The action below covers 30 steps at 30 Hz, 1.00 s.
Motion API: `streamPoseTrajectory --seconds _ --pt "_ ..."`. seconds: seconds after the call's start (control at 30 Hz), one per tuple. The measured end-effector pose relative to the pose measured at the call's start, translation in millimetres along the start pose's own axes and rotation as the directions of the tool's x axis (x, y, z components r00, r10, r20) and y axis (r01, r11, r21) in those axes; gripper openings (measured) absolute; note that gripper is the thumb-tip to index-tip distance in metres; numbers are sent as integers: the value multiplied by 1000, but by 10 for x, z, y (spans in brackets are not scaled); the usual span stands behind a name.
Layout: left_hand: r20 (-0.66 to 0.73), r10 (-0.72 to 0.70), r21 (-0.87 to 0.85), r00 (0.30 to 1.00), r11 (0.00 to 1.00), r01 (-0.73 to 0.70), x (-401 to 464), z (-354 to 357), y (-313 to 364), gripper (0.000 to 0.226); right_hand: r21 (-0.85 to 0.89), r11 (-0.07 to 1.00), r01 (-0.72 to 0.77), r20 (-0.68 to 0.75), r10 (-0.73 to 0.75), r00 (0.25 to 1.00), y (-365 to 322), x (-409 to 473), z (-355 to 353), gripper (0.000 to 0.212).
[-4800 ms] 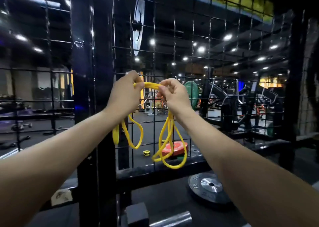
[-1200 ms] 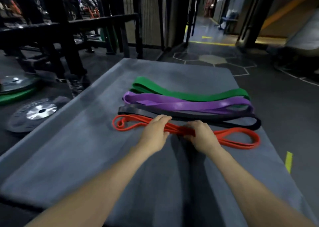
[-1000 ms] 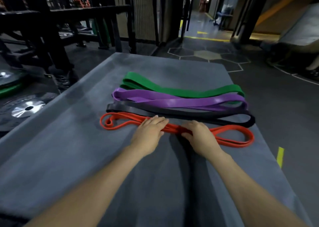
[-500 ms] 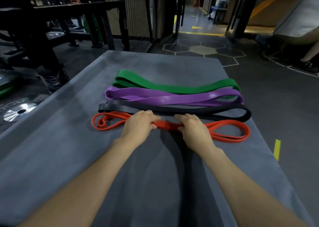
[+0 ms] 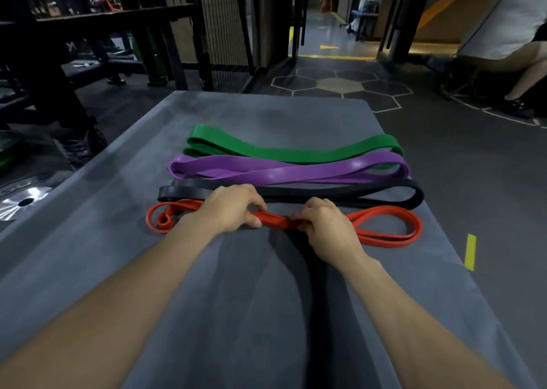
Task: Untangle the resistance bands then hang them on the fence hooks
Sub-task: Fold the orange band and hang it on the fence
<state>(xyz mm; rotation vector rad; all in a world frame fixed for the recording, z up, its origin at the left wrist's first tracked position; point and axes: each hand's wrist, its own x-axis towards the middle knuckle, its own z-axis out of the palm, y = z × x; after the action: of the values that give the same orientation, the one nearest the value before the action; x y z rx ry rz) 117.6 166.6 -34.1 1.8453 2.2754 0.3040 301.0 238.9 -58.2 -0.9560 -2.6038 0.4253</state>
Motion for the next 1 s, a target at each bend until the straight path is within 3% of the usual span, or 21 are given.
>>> streamPoseTrajectory --seconds 0.1,0.3,0.4,0.5,0.6,0.67,0.77,0.83,0.93,1.0 --pt "-40 10 41 999 999 -8 -1 2 1 15 1 1000 -9 0 9 1000 -6 5 12 31" --pt "-198 163 315 966 944 -95 -103 185 17 21 -37 999 29 6 -29 1000 24 -20 52 30" --pt "-183 141 289 973 954 -85 -243 209 26 20 -60 998 32 35 -30 999 -25 -24 50 24" --pt "-204 119 108 972 989 -99 -498 -11 9 17 146 989 27 56 -36 998 -157 -22 -111 18" --pt "-191 83 -269 978 954 -134 -859 -387 0 10 470 882 44 59 -81 995 -458 -93 -403 16" --pt "-167 30 -474 985 874 -107 -1127 -665 31 9 596 799 84 46 -138 989 -740 -157 -587 16" --pt "-185 -70 -618 980 784 -60 -1484 -1047 57 13 731 677 89 41 -173 984 -1188 -222 -829 15" --pt "-209 -133 -743 969 666 -69 -1706 -1248 86 20 790 607 85 44 -196 980 -1463 -241 -972 16" --pt "-241 -224 -880 944 460 -116 -2044 -1491 126 26 929 369 -40 129 -219 967 -1844 -303 -1119 15" --pt "-243 -286 -926 927 353 -134 -2265 -1628 137 28 954 283 -97 169 -243 955 -2075 -364 -1169 16"
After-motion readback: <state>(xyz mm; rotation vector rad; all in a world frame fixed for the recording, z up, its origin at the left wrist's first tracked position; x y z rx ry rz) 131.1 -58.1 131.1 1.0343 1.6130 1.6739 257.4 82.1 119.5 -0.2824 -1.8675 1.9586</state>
